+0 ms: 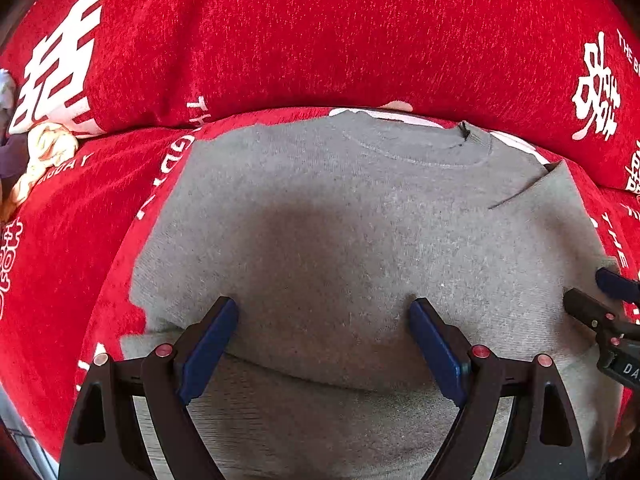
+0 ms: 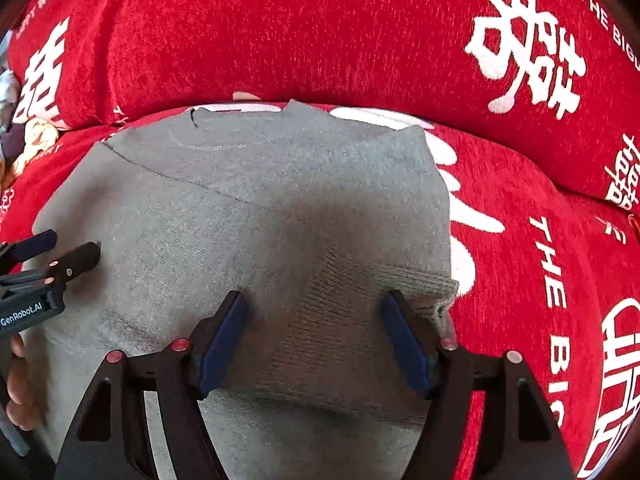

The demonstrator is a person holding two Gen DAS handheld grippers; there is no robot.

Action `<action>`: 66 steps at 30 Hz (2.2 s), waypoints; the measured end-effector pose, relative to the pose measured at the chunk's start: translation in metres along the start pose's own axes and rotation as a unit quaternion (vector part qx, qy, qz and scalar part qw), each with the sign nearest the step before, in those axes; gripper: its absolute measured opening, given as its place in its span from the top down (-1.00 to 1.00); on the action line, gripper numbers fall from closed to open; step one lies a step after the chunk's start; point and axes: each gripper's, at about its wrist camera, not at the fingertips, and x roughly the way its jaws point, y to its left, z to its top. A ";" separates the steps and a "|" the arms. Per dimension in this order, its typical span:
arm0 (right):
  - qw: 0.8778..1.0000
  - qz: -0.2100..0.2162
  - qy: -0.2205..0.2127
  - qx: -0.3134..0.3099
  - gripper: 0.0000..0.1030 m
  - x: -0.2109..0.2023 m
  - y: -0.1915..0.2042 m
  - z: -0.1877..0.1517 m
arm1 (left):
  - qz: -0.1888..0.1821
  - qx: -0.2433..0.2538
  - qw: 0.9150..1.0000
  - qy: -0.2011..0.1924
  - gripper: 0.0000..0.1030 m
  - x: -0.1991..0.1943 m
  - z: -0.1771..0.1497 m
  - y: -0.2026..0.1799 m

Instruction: Fold small clothes

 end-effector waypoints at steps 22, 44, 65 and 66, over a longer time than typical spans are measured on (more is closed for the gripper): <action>0.999 0.004 -0.013 0.042 -0.59 0.025 -0.022 0.068 | 0.021 -0.044 0.999 0.009 -0.98 0.020 0.055 0.062; 0.998 0.010 -0.046 -0.049 -0.59 -0.037 0.049 -0.106 | 0.019 0.022 0.999 -0.023 -1.00 -0.046 -0.103 -0.002; 0.985 -0.003 -0.114 -0.130 -0.67 -0.104 0.025 -0.257 | 0.016 0.022 0.998 -0.063 -1.00 -0.107 -0.219 0.025; 0.983 0.009 -0.125 -0.133 -0.67 -0.110 0.031 -0.256 | 0.007 0.027 0.997 -0.074 -1.00 -0.111 -0.220 0.021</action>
